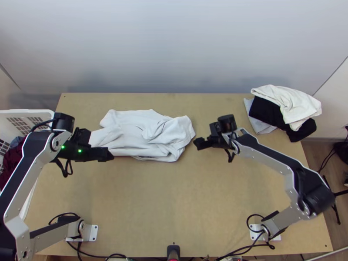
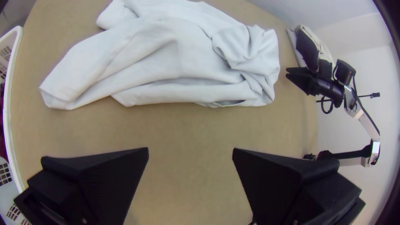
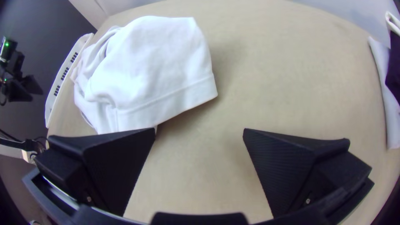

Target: Fold the t-shirt

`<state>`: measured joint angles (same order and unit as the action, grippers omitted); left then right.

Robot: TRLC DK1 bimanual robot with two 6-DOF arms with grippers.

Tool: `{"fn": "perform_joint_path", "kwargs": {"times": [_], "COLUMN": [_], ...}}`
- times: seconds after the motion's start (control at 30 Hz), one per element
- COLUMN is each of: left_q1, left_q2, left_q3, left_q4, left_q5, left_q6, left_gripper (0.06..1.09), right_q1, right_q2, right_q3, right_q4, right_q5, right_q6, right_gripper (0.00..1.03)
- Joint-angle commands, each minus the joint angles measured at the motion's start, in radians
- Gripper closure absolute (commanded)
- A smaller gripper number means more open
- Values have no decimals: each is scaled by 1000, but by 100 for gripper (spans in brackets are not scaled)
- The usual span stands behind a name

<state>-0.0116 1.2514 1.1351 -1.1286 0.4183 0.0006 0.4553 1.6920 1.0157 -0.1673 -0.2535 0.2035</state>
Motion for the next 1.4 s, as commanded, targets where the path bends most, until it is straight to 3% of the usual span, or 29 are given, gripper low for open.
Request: {"fn": "perform_joint_path", "kwargs": {"times": [0.0,0.5,1.0,1.37], "left_q1": [18,56,56,56], "left_q2": [-76,-135,-121,-110], "left_q3": [-66,-104,-153,-167], "left_q4": [1,-2,44,72], "left_q5": [-9,-19,-30,-30], "left_q6": [-7,-7,-7,-13], "left_gripper": [11,11,11,11], "right_q1": [-14,-37,40,118], "right_q2": [143,301,258,334], "right_q3": [136,259,325,374], "right_q4": [-8,-24,-120,-143], "right_q5": [-13,-16,-29,-27], "right_q6": [-35,-81,-76,-58], "right_gripper": [5,5,5,7]}}
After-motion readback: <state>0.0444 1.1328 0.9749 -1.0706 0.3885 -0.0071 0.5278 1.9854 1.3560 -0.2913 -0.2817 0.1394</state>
